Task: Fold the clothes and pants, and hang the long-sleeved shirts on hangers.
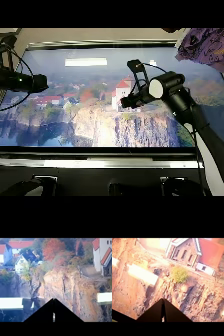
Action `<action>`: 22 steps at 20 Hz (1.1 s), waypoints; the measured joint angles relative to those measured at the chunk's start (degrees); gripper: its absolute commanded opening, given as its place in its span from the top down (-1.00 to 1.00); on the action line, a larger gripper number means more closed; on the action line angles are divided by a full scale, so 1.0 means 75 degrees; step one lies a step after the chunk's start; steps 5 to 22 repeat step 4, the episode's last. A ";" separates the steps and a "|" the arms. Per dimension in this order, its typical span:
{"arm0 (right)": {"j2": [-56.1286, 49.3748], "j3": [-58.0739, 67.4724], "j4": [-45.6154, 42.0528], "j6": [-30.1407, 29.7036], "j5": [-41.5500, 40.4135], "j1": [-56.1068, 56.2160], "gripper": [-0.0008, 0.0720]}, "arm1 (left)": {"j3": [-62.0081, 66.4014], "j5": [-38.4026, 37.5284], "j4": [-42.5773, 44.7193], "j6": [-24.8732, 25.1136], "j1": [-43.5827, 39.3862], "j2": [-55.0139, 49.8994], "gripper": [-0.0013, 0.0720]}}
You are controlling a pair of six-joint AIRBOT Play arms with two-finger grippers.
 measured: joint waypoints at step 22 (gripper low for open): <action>0.0000 0.0000 -0.0047 0.0055 0.0029 0.0090 0.89 | -0.0026 0.0023 0.0050 -0.0023 -0.0003 0.0017 0.92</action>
